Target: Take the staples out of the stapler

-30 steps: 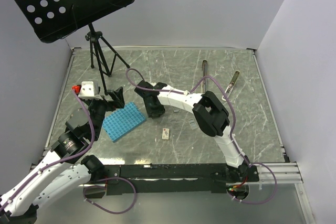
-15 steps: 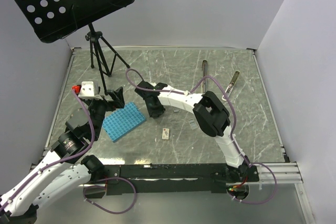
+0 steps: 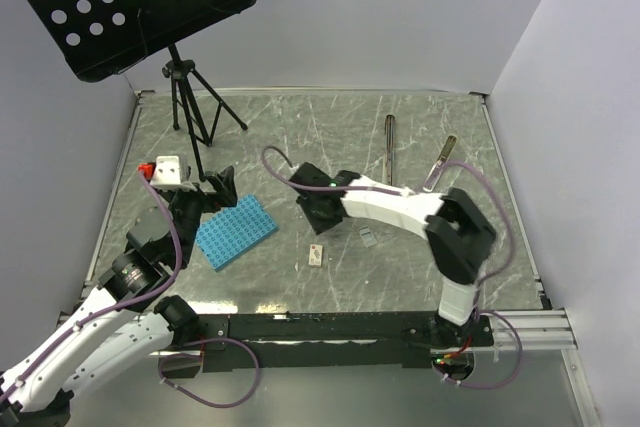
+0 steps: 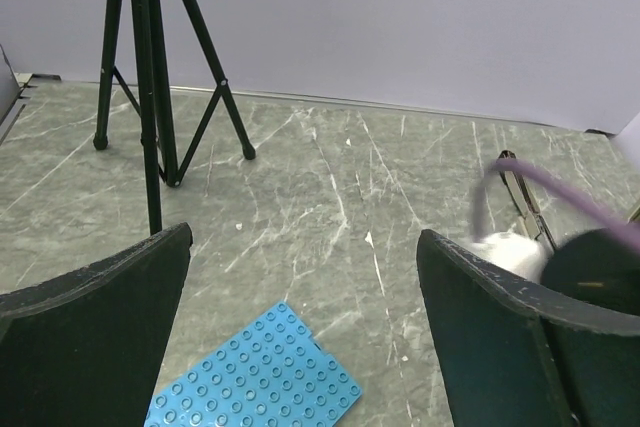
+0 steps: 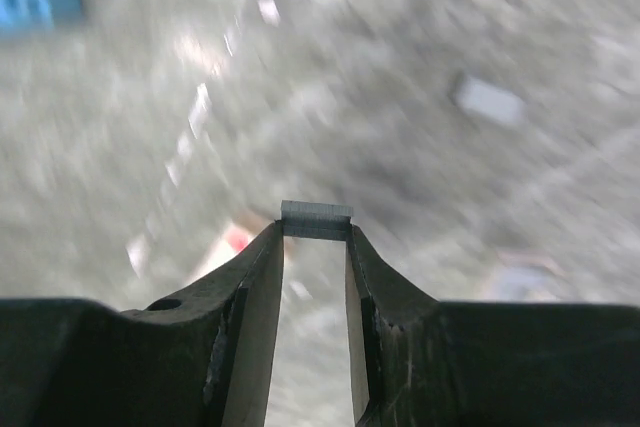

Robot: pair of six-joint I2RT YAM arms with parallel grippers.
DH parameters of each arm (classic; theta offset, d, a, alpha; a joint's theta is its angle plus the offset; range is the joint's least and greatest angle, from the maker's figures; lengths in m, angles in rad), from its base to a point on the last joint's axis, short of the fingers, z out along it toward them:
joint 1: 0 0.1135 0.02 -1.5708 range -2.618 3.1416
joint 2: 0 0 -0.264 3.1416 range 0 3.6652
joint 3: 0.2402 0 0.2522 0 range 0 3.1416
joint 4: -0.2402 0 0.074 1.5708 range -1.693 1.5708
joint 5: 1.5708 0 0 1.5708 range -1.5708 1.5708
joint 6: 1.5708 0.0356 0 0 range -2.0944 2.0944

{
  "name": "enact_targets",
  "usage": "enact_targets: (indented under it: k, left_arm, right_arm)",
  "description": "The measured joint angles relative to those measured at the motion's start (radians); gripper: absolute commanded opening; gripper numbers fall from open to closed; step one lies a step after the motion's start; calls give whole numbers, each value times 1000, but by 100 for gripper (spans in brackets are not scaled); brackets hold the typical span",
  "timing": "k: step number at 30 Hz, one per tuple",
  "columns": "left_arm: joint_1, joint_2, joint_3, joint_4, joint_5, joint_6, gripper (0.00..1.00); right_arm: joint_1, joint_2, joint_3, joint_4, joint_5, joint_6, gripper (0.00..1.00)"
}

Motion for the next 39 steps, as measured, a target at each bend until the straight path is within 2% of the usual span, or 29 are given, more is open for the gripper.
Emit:
enact_targets:
  k: [6,13,17,31,39]
  left_arm:
    - [0,0,-2,0,0,0,99]
    - [0,2,-2,-1,0,-1,99]
    - [0,2,-2,-1,0,-1,99]
    - [0,1,-3,0,0,0,99]
    - [0,15,-3,-1,0,0,99]
  right_arm:
    - [-92,-235,-215,11,-18,-94,33]
    - [-241,-337,-330,-31,-84,-151,34]
    - [-277,-341,-338,-38,-119,-183,35]
    - [-278,-288,-316,-37,-161,-208,37]
    - [-280,-203,-268,-48,-164,-219,38]
